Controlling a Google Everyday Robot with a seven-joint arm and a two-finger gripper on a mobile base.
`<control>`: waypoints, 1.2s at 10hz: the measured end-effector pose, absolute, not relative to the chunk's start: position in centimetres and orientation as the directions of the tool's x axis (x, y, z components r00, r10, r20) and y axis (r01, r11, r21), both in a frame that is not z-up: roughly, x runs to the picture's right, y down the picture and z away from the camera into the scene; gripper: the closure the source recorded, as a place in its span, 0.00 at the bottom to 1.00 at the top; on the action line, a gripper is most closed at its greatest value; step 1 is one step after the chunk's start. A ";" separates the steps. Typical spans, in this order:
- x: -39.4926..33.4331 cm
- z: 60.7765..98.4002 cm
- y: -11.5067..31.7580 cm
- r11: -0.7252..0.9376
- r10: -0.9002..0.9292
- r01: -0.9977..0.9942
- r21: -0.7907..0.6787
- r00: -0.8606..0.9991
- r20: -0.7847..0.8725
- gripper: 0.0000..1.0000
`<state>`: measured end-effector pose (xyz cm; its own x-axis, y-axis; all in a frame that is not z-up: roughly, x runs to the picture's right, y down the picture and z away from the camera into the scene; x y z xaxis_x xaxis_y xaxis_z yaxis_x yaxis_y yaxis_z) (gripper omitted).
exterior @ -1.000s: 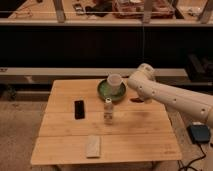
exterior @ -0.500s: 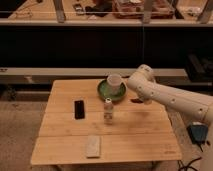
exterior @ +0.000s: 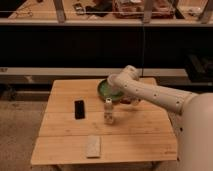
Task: Place the pepper in the ceramic bowl
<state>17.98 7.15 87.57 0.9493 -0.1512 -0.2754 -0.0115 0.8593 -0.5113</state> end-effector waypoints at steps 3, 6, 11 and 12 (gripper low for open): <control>16.9 88.0 5.1 0.866 -0.136 -0.017 -0.500 0.954 -0.267 1.00; 14.8 88.7 3.6 0.865 -0.126 -0.020 -0.502 0.959 -0.255 1.00; 12.0 89.3 2.7 0.852 -0.093 -0.055 -0.521 0.963 -0.252 1.00; 12.0 89.4 2.7 0.847 -0.073 -0.082 -0.526 0.961 -0.267 1.00</control>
